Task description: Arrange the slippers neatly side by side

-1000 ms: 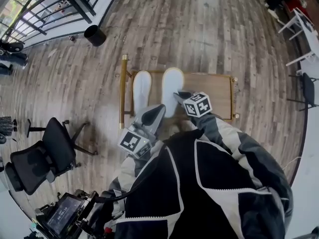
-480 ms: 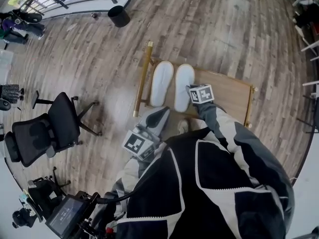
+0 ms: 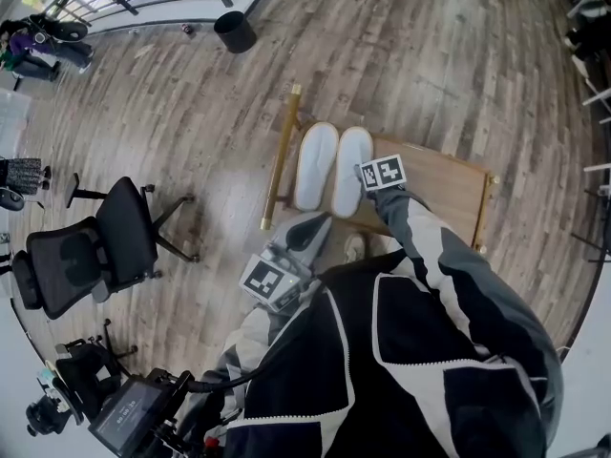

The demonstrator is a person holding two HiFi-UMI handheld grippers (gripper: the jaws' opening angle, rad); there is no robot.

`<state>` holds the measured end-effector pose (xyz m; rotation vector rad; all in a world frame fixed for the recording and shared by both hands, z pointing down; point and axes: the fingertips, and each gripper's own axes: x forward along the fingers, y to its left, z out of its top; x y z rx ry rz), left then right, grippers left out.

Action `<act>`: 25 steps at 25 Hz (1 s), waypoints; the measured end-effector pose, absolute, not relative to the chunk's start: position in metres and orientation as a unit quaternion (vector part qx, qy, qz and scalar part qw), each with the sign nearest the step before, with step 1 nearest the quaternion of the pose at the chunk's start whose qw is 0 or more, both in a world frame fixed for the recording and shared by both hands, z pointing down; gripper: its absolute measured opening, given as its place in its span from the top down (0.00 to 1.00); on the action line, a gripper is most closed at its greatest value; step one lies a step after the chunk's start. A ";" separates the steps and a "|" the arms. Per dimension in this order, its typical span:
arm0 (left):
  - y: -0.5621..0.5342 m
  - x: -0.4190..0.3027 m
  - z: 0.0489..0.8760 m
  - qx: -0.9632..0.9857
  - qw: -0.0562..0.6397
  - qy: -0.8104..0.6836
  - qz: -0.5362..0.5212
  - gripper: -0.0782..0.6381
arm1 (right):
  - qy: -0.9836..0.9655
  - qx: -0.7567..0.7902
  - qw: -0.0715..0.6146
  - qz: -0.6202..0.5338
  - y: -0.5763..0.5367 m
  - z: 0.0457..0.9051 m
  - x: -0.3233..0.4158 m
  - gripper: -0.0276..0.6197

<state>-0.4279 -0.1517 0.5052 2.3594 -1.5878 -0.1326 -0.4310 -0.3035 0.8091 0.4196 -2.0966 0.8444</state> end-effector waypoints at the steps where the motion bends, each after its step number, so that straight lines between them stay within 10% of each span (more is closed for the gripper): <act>1: -0.152 -0.427 0.504 0.822 0.145 -0.549 -0.050 0.86 | -0.833 0.154 0.409 0.339 -0.299 0.809 -0.434 0.88; 11: -0.161 -0.420 0.509 0.836 0.139 -0.530 -0.044 0.86 | -0.839 0.125 0.400 0.347 -0.285 0.796 -0.417 0.68; 19: -0.204 -0.406 0.500 0.859 0.132 -0.491 -0.053 0.86 | -0.915 0.126 0.213 0.317 -0.283 0.675 -0.389 0.94; 25: -0.231 -0.375 0.494 0.884 0.121 -0.448 -0.050 0.86 | -0.964 0.143 0.109 0.198 -0.280 0.564 -0.361 0.95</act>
